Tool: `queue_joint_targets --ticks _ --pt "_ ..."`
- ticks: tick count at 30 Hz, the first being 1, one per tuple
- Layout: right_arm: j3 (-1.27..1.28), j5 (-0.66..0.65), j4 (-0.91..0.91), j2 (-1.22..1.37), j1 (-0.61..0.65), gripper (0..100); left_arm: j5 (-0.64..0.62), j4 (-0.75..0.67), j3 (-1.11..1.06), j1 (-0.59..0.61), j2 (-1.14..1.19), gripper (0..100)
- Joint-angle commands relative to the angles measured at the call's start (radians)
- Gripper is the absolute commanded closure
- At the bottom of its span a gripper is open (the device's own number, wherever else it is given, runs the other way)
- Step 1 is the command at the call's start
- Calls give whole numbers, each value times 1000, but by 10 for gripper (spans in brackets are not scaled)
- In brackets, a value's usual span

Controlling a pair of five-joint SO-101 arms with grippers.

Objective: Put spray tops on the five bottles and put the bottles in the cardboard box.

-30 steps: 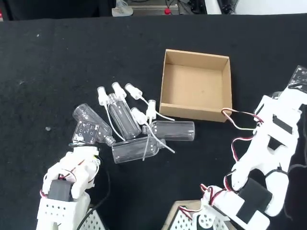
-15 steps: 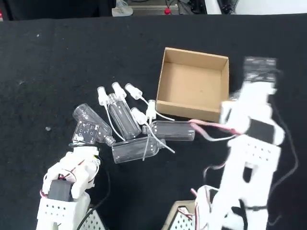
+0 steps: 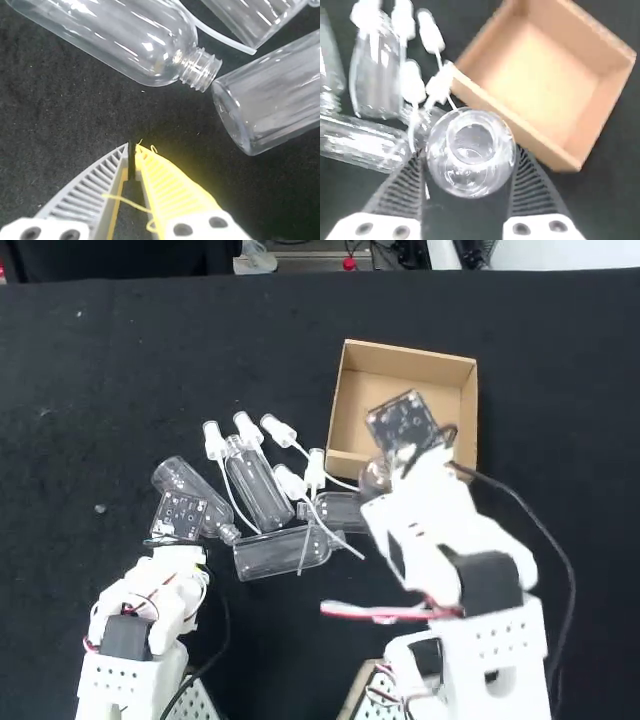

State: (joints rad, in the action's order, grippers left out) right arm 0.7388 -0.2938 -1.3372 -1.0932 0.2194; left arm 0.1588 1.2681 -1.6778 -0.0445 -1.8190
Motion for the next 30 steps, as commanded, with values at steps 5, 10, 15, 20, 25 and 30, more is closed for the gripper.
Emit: queue_joint_targets --ticks 5,10,15,20,25,30 --pt "10 -9 3 -166 97 972 -9 5 -21 -8 -6 970" --pt "87 -8 -6 -265 97 973 -9 5 -21 -16 -6 970" --pt "143 -8 0 -341 100 971 -9 5 -21 -16 -6 970" --pt "150 -8 -8 -380 97 971 -2 -9 -5 35 -6 970" --pt "148 -8 -21 -384 98 970 196 -110 205 337 -6 970" --pt "148 -8 -18 -384 101 970 318 -166 426 602 -6 970"
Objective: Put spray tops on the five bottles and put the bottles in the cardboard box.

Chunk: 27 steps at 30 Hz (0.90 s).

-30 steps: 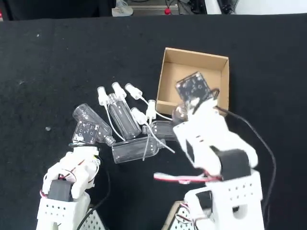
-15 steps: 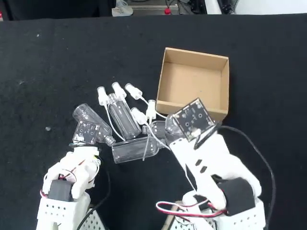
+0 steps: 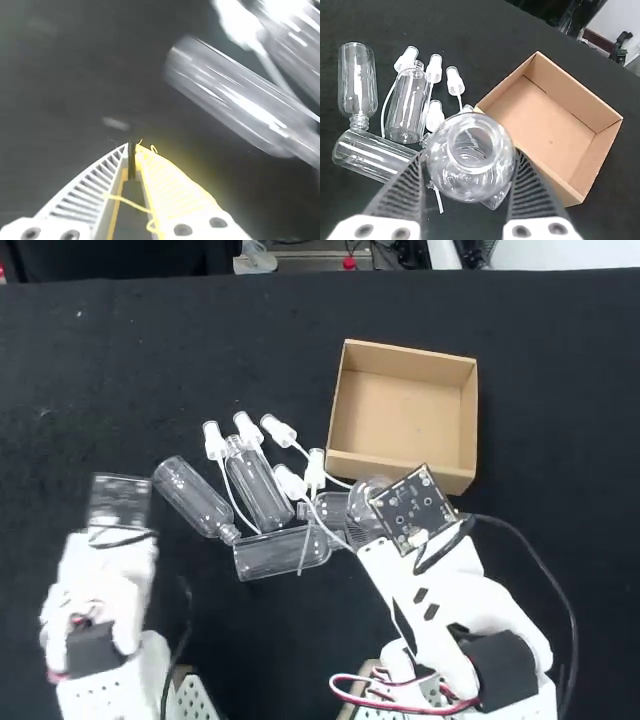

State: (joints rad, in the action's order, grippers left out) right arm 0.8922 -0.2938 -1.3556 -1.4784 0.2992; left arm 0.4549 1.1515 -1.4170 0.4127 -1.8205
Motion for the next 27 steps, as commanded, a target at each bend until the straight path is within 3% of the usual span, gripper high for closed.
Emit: queue_joint_targets --ticks 1,5,10,13,22,27 --pt "-5 -8 0 1 21 970 -3 -66 200 196 -5 970" --pt "-5 -8 0 1 21 970 -101 -129 303 309 5 969" --pt "-5 -6 -3 1 21 972 -186 -130 387 282 195 859" --pt "-5 -6 -5 -1 21 972 -221 -104 479 208 439 841" --pt "-8 2 3 -1 23 973 -342 203 1033 -168 1189 844" --pt "2 83 37 -1 23 973 -457 261 1314 -262 1545 834"
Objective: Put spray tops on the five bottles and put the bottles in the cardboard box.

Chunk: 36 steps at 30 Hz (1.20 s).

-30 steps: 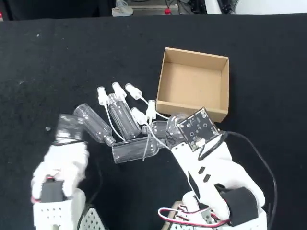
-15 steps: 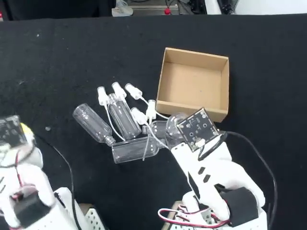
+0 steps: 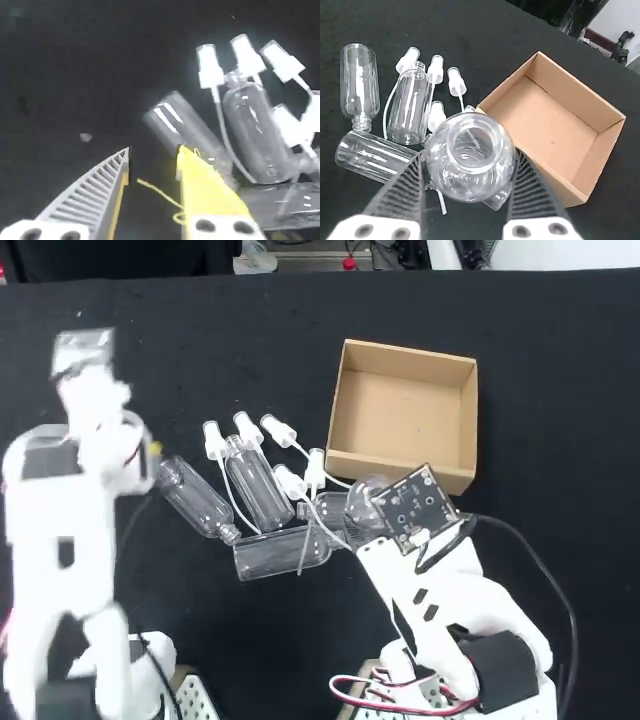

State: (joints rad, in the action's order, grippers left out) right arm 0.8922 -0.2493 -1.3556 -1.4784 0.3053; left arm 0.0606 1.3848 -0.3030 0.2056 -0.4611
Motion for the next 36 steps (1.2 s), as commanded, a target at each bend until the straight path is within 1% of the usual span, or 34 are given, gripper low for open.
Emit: queue_joint_targets --ticks 1,5,8,11,15,22,29,36 --pt "5 43 37 -1 17 973 -86 35 252 -68 252 820" --pt "31 78 54 -1 17 973 -180 75 443 -116 500 751" --pt "77 124 94 -1 17 973 -212 83 581 -130 660 748" --pt "96 132 98 -1 17 973 -242 83 705 -130 796 748" --pt "101 129 95 -1 17 973 -265 83 808 -130 939 748" --pt "102 130 94 -1 17 973 -267 83 929 -130 1079 748" --pt "113 129 97 -1 17 973 -267 46 947 -120 1185 748" --pt "127 127 100 -1 17 973 -267 69 960 -111 1224 755"
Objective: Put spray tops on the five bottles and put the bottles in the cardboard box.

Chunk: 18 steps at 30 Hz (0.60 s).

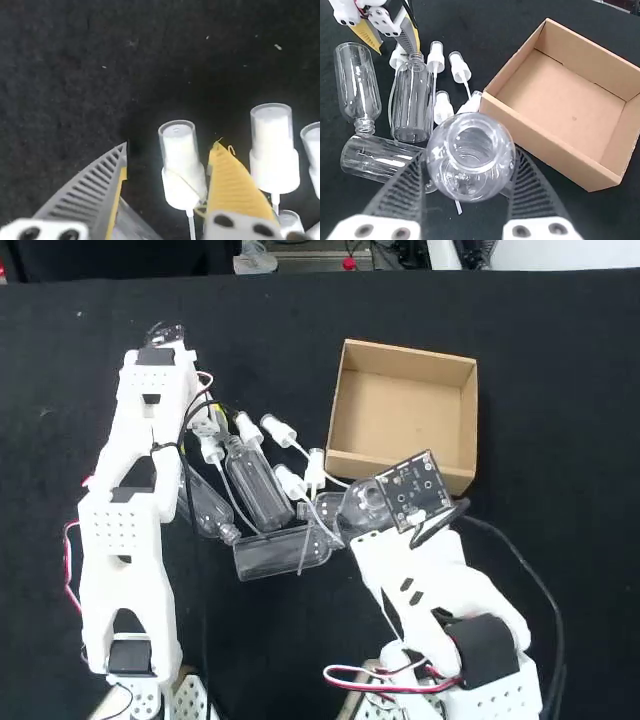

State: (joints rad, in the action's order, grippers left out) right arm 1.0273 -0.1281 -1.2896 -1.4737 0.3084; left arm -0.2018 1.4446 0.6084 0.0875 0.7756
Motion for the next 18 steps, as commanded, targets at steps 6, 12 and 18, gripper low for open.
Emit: queue_joint_targets --ticks 6,12,18 --pt "-8 6 34 -5 14 973 -3 63 105 8 -12 948" --pt "-8 6 34 -5 14 973 -5 153 269 13 -14 961" --pt "-7 5 34 -5 14 973 0 318 664 47 -14 961"
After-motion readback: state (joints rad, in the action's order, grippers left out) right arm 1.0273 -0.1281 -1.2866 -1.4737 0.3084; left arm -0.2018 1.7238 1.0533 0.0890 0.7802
